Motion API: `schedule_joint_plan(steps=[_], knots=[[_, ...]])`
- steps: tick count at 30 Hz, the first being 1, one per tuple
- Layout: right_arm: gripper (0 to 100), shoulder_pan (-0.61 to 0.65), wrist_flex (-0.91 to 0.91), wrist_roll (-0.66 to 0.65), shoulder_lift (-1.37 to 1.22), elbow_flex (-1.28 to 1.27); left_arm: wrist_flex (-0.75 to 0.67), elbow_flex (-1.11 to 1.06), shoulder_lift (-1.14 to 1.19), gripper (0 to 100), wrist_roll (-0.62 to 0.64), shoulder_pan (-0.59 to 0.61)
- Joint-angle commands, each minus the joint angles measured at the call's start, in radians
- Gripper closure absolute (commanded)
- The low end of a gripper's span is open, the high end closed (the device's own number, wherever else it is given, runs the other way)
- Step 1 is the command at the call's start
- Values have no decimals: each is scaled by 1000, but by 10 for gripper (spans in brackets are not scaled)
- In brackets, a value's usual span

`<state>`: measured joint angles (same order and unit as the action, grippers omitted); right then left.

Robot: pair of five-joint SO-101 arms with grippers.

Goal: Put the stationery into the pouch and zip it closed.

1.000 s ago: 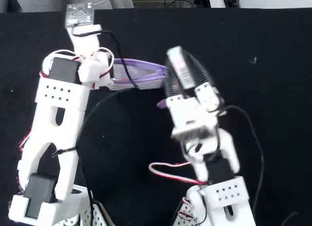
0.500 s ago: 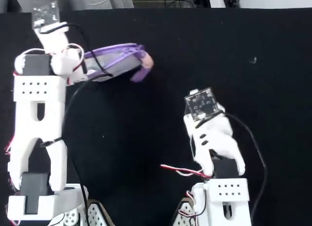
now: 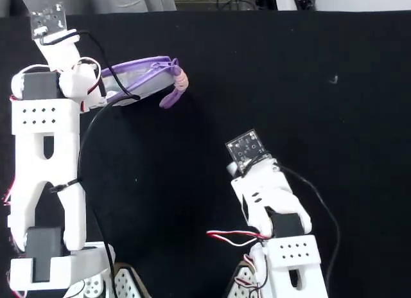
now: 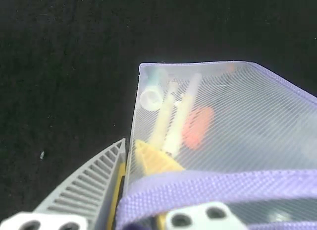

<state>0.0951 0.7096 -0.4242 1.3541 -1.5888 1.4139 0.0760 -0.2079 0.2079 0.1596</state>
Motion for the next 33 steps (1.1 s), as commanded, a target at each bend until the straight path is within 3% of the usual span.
schedule_joint_plan(steps=[1, 7, 13, 23, 33], knots=[[801, 12, 71, 11, 12, 93, -5, -1, -5, 967, -11, 27], [804, 41, 249, 8, 8, 246, -11, -21, -5, 967, -11, 25], [802, 172, 236, 5, -108, 265, -11, -27, -5, 967, -11, 27], [804, 195, 209, 38, -607, 493, -11, -28, -5, 967, -11, 27], [804, 316, 204, 46, -774, 547, -11, -28, -5, 967, -11, 24]])
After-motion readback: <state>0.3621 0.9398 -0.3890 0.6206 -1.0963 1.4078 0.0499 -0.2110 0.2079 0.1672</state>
